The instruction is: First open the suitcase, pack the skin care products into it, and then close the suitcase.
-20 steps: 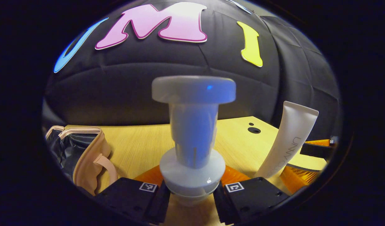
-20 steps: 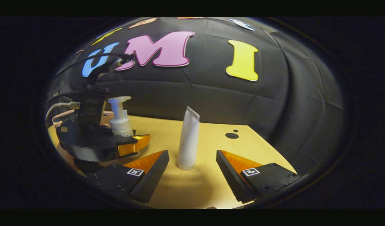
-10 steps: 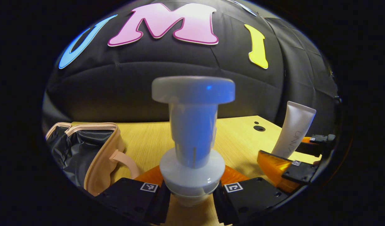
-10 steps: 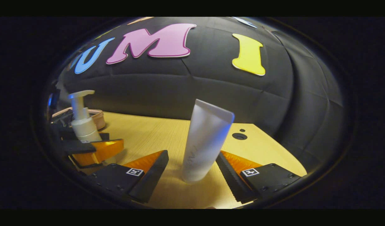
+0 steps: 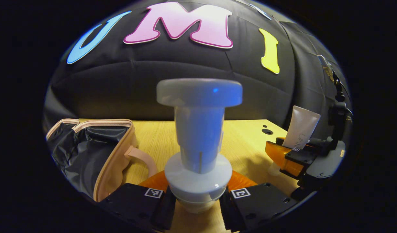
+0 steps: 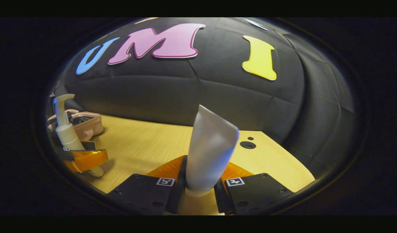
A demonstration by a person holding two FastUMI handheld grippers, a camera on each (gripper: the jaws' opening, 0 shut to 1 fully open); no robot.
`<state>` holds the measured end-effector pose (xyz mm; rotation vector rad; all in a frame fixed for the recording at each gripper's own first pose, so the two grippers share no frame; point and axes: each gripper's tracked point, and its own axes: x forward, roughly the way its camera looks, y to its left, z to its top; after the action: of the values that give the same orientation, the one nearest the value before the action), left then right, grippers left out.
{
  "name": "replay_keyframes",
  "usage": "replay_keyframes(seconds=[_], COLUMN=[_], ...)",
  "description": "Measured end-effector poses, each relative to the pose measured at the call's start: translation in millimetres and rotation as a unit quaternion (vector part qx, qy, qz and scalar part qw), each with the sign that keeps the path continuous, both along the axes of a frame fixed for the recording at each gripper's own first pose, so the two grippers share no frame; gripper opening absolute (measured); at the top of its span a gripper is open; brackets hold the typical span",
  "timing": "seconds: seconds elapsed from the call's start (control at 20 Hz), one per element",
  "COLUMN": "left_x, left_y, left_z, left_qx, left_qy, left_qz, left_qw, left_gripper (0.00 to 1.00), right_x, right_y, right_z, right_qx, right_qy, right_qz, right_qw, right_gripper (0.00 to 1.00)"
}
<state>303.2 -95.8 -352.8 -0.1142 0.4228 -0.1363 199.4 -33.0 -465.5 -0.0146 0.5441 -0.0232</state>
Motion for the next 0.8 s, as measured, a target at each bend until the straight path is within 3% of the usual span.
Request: replay_keyframes(seconds=[0.15, 0.2, 0.25, 0.3, 0.6, 0.65, 0.7, 0.8], left_x=[-1.3, -2.0, -2.2, -2.9, -18.6, -21.1, -22.1, -23.0], left_y=[1.4, 2.5, 2.9, 2.3, 17.8, 24.9, 34.7, 62.9], left_z=[3.0, 5.5, 8.7, 14.7, 74.2, 87.8, 99.9, 121.3], left_qx=[-0.016, -0.016, -0.017, -0.020, -0.049, -0.055, -0.053, -0.044], left_qy=[-0.005, -0.007, -0.011, -0.016, -0.033, -0.035, -0.036, -0.042], left_qz=[0.002, 0.002, -0.001, -0.005, -0.016, -0.018, -0.018, -0.010], left_qw=[1.000, 1.000, 1.000, 1.000, 0.998, 0.998, 0.998, 0.998], left_gripper=[0.62, 0.62, 0.62, 0.61, 0.61, 0.61, 0.61, 0.61], right_x=[-0.2, -0.9, -3.0, -3.0, 0.3, 0.2, 0.1, 1.8], right_y=[3.9, 5.6, 5.2, 5.5, 35.0, 46.2, 58.9, 88.2], right_z=[4.1, 3.3, 4.4, 8.8, 74.1, 85.5, 98.4, 124.7], right_qx=[-0.002, 0.000, 0.001, 0.003, 0.015, 0.022, 0.030, 0.047], right_qy=[-0.008, -0.007, -0.003, -0.005, -0.040, -0.041, -0.046, -0.059], right_qz=[0.012, 0.013, 0.013, 0.012, 0.044, 0.053, 0.060, 0.073], right_qw=[1.000, 1.000, 1.000, 1.000, 0.998, 0.997, 0.997, 0.994], right_gripper=[0.36, 0.41, 0.32, 0.41, 0.31, 0.39, 0.32, 0.39])
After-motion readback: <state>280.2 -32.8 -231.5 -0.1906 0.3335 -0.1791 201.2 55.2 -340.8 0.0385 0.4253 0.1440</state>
